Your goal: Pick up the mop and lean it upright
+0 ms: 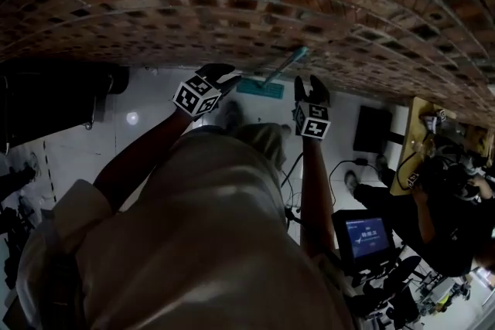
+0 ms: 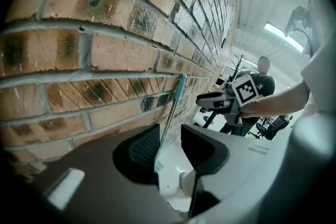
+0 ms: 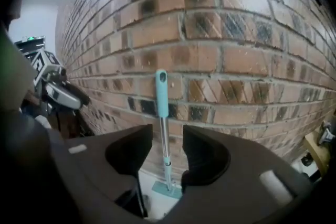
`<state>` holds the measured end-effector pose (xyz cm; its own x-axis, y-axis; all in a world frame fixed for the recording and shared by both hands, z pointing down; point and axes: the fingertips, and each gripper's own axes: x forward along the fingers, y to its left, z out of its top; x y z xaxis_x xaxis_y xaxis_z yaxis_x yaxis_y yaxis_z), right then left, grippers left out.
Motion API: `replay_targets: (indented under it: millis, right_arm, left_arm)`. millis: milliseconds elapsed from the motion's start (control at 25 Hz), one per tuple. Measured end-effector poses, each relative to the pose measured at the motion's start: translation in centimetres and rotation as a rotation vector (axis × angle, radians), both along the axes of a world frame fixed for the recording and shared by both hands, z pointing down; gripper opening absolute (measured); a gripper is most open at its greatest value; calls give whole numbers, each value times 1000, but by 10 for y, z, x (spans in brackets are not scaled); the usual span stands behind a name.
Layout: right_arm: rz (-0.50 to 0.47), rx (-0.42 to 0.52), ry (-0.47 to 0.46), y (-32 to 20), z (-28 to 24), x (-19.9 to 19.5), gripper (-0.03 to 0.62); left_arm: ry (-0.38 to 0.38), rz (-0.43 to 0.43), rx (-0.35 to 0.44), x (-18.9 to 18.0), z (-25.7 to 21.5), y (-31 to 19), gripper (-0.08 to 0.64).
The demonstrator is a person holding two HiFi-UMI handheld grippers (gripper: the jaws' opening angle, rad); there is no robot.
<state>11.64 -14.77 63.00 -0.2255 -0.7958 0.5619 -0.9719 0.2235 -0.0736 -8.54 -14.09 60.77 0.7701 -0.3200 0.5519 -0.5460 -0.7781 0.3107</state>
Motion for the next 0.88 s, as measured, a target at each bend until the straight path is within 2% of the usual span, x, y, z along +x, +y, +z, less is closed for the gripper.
replay_targets:
  millis: [160,320,560,880]
  right_arm:
    - [-15,142,-22,11,-56,-1,176]
    - [1,240,-50,27,-93,10,167]
    - [32,267,-59,54,-103,32,161]
    - [41,269,-50,107,-118,68,155]
  left_arm:
    - [-4,-35,-21,-8,11,2,144]
    - [-11,-33,4,0,7,5,138]
    - [-6,-42,27,21,-5,12,132]
    - [15,-15,47,76,-21,42,127]
